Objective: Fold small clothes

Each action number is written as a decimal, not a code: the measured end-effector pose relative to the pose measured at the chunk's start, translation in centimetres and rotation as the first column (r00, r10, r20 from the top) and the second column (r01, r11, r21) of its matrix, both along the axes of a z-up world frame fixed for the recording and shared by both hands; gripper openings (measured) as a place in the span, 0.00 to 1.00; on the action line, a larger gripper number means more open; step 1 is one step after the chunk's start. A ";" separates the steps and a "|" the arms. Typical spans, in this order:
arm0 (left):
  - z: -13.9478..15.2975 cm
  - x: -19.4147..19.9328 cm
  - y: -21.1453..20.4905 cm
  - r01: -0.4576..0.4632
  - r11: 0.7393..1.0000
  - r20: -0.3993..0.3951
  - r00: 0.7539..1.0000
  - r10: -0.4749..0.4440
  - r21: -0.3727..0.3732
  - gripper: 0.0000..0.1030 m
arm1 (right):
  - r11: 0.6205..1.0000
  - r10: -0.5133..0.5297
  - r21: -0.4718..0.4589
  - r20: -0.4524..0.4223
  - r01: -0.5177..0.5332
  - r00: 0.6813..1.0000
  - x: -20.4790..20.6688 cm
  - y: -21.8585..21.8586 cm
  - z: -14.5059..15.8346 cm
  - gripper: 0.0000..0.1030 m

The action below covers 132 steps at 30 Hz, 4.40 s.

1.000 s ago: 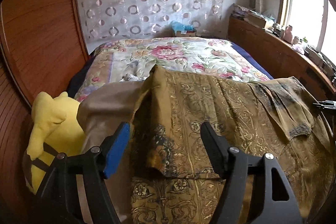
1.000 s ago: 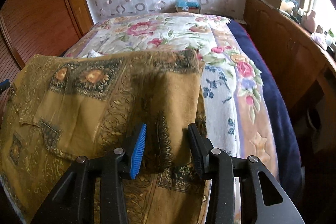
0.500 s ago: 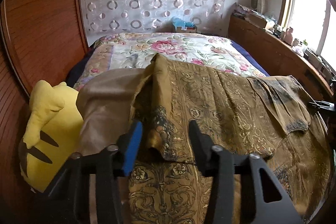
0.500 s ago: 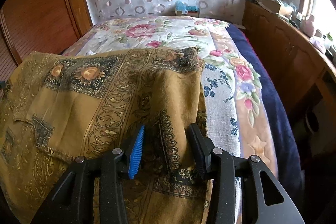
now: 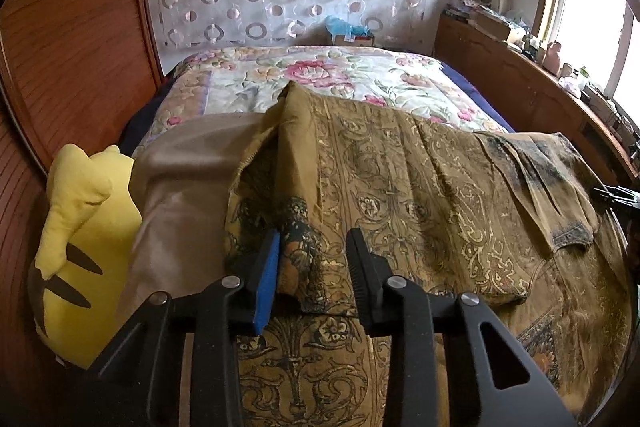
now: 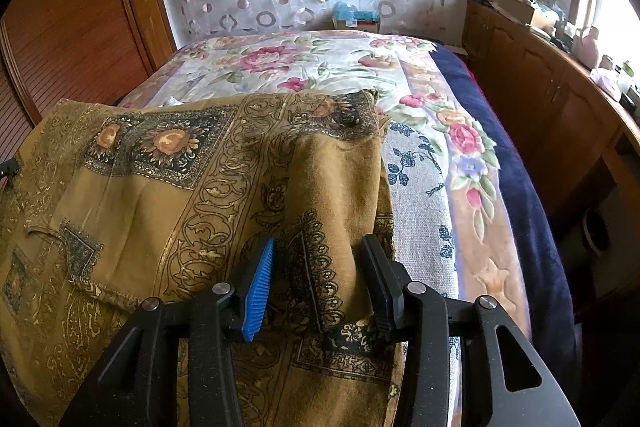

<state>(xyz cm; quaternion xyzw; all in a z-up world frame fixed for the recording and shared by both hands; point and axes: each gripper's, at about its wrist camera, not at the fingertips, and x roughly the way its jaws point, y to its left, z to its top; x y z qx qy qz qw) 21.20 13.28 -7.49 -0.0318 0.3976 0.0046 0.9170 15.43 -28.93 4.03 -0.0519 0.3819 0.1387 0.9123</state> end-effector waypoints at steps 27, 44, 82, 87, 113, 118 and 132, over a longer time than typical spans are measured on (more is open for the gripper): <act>6.2 -4.5 -0.1 0.009 0.999 0.204 0.979 0.001 -0.047 0.03 | 0.990 0.054 0.115 0.177 -0.075 0.983 -4.4 -1.5 5.9 0.05; 5.0 -12.8 -0.2 0.010 0.998 0.237 0.972 0.004 -0.056 0.03 | 0.992 0.040 0.110 0.190 -0.062 0.981 -12.3 -4.1 3.3 0.05; 0.4 -20.0 -0.2 -0.017 0.998 0.173 0.984 0.027 -0.054 0.03 | 0.999 -0.012 0.035 0.138 0.007 0.990 -18.6 -5.3 -0.7 0.39; -0.1 -19.5 -0.4 -0.010 0.998 0.148 0.989 0.019 -0.057 0.03 | 0.999 -0.027 0.027 0.071 0.025 0.997 -17.5 -5.4 -2.1 0.43; 3.4 -20.3 0.0 -0.023 0.999 0.145 0.989 0.027 -0.033 0.03 | 0.997 0.024 0.063 0.197 -0.037 0.980 -22.1 -7.2 5.1 0.03; 1.8 -20.6 0.3 -0.025 0.999 0.123 0.992 0.030 -0.048 0.44 | 1.000 -0.013 0.007 0.160 0.013 0.987 -21.6 -6.6 4.2 0.22; -0.7 -20.3 0.8 -0.077 0.997 0.077 0.994 0.079 -0.028 0.67 | 0.994 0.107 -0.001 0.164 -0.108 0.981 -18.1 -0.8 2.2 0.52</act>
